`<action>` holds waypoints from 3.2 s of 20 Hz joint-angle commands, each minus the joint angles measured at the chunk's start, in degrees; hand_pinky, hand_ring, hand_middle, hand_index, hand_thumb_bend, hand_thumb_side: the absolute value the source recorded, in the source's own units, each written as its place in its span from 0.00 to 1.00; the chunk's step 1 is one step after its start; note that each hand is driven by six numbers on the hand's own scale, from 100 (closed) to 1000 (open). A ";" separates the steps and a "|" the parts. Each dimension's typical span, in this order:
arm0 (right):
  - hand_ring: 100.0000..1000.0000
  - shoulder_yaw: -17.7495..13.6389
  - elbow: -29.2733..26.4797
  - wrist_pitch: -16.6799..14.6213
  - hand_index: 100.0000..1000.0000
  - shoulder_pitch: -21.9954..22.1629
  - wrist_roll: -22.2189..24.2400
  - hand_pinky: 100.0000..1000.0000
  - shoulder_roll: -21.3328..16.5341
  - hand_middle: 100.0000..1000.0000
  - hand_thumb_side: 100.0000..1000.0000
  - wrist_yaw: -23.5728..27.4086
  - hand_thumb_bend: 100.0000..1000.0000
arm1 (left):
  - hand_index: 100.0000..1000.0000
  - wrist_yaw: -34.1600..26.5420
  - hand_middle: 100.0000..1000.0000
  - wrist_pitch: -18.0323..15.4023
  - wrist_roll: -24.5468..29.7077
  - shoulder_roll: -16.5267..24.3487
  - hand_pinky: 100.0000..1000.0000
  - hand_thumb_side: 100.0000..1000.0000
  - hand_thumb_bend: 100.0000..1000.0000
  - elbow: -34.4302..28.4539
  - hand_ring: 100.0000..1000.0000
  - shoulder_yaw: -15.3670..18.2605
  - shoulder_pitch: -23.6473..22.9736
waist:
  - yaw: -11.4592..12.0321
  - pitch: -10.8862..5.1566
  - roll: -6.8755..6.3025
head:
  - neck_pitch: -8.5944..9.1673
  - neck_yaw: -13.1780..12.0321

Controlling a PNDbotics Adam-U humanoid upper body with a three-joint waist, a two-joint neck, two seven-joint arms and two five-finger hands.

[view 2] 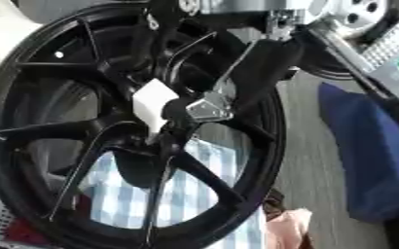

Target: Pull the pin out of the wheel hub.

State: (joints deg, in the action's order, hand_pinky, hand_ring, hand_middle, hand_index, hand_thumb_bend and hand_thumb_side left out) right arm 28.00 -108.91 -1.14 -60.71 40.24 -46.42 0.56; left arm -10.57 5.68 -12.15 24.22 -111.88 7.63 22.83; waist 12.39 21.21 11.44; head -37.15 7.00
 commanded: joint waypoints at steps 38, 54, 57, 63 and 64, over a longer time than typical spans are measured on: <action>0.63 0.91 6.84 -4.51 0.49 0.48 0.55 0.80 1.45 0.43 0.09 1.75 0.00 | 0.72 0.71 0.61 0.46 -0.37 0.95 0.65 0.77 0.00 -1.29 0.69 0.43 1.60 | 2.56 2.07 -0.02 | 2.00 2.62; 0.59 -9.26 4.42 -3.04 0.42 1.62 -7.30 0.81 -2.98 0.36 0.03 7.32 0.00 | 0.72 0.36 0.62 0.45 -0.87 0.86 0.65 0.76 0.00 -0.70 0.69 1.22 0.05 | -0.55 0.12 -2.15 | 0.40 1.32; 0.58 -14.49 3.25 -2.67 0.42 5.64 -12.43 0.80 -5.63 0.36 0.02 10.27 0.00 | 0.72 0.35 0.62 0.35 -1.09 0.69 0.65 0.76 0.00 -0.63 0.69 1.47 -0.33 | -1.87 -0.24 -3.05 | 0.18 0.48; 0.57 -27.91 5.93 -2.50 0.43 20.27 -27.26 0.79 -9.57 0.36 0.00 10.44 0.00 | 0.72 0.41 0.62 0.23 -1.61 0.15 0.65 0.76 0.00 -0.61 0.69 2.10 -1.01 | -4.62 -0.47 -4.69 | 0.46 -1.64; 0.56 -30.43 6.70 -2.20 0.44 23.15 -30.38 0.78 -8.75 0.37 0.00 8.96 0.00 | 0.72 0.43 0.62 0.19 -1.77 0.07 0.65 0.76 0.00 -0.64 0.69 2.27 -1.15 | -5.05 -0.44 -5.01 | 0.64 -2.17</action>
State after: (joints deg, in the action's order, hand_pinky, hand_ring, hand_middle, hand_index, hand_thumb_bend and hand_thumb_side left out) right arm 1.26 -102.75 -3.47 -37.34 13.10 -53.31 10.41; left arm -10.18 5.95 -13.59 23.65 -111.86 9.17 21.51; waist 7.30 22.55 6.73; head -36.73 5.38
